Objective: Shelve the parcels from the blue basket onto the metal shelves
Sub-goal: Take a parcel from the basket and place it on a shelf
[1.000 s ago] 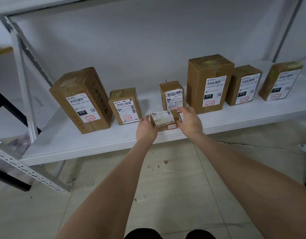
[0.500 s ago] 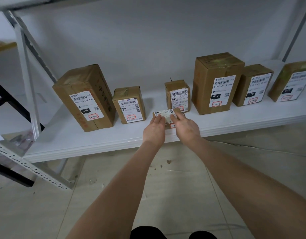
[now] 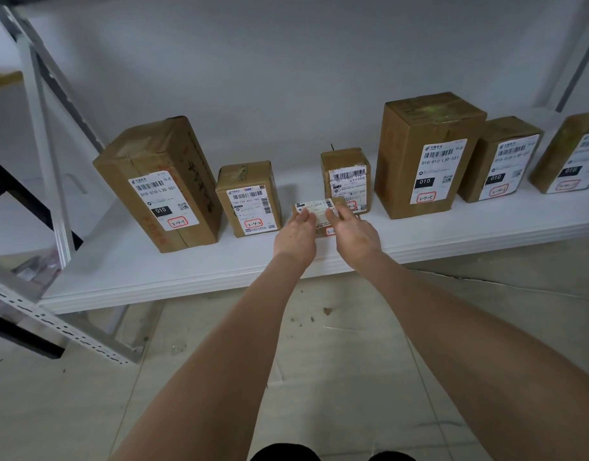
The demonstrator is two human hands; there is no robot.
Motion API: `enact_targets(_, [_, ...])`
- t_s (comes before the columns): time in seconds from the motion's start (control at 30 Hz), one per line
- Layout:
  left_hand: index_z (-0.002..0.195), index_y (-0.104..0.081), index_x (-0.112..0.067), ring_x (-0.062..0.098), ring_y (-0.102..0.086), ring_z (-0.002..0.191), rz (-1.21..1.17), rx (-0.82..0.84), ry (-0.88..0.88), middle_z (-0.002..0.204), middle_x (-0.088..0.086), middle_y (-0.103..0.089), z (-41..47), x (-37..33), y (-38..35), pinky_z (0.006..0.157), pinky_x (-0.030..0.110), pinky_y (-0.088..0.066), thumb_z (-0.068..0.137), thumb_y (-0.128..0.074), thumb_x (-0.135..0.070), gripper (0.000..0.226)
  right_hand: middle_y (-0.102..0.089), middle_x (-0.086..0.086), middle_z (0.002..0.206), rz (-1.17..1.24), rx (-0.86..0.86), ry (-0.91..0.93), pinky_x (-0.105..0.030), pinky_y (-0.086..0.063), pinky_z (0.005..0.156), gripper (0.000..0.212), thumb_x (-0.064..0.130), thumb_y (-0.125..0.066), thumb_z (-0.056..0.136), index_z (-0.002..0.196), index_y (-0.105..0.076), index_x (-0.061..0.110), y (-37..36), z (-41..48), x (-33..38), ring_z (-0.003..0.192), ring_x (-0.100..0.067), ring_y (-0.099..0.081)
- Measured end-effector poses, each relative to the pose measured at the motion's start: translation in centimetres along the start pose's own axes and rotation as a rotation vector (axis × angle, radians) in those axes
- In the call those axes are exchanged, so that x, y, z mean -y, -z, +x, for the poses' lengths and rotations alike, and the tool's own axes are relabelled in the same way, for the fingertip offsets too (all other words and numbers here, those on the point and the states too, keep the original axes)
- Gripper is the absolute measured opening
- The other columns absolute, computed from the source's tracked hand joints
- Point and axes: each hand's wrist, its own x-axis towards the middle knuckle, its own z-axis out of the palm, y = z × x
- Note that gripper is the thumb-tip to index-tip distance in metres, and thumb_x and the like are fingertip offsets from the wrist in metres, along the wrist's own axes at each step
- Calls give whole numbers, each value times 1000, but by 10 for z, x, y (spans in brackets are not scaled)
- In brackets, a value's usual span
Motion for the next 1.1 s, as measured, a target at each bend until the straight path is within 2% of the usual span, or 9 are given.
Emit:
enact_targets(0.27, [138, -40, -10, 21, -30, 139, 13, 25, 3, 151, 4, -31, 8, 2, 4, 107, 34, -39, 88, -49, 3, 52, -3, -3, 161, 34, -5, -17, -39, -44, 98, 64, 2, -55, 89, 146, -29, 17, -2, 9, 1, 127, -31, -44])
enact_targets(0.47, [143, -35, -11, 24, -33, 138, -10, 48, 28, 150, 6, -33, 7, 1, 9, 105, 33, -37, 90, -48, 0, 55, -8, -3, 159, 65, -26, -1, -40, -47, 93, 62, -1, -57, 87, 142, -34, 16, -2, 8, -1, 122, -30, -49])
enact_targets(0.6, [141, -34, -9, 26, -36, 134, -8, 81, 48, 145, 8, -37, 9, -2, 12, 102, 36, -39, 90, -49, -2, 54, -9, -2, 158, 75, -4, -7, -40, -48, 91, 71, -2, -57, 86, 147, -28, 20, 1, 9, -5, 115, -31, -54])
enact_targets(0.7, [143, -31, -10, 27, -36, 134, -11, 69, 47, 146, 8, -33, 13, -2, 14, 101, 39, -41, 90, -51, -5, 56, -20, -7, 152, 49, -64, -23, -38, -46, 92, 78, 1, -60, 84, 150, -23, 22, 1, 9, -10, 119, -29, -49])
enact_targets(0.83, [143, -33, -13, 26, -40, 130, 0, 49, 54, 146, 7, -30, 17, -7, 26, 95, 41, -48, 91, -55, -13, 56, -36, -10, 141, 45, -170, -33, -39, -43, 98, 71, 6, -63, 83, 146, -32, 18, 13, 3, -22, 124, -29, -43])
enact_targets(0.93, [141, -35, -14, 27, -44, 126, 49, 107, 4, 143, 7, -33, 19, -27, 46, 91, 42, -50, 91, -55, -14, 53, -38, -9, 141, 44, -124, -58, -36, -40, 100, 63, 9, -60, 87, 144, -36, 17, 38, -13, -29, 126, -27, -40])
enact_targets(1.1, [140, -35, -12, 28, -41, 128, 102, 272, -128, 139, 9, -38, 20, -88, 94, 93, 44, -48, 91, -48, -9, 51, -35, -8, 138, -36, -24, -162, -33, -41, 98, 52, 12, -57, 90, 139, -40, 17, 106, -48, -55, 123, -25, -40])
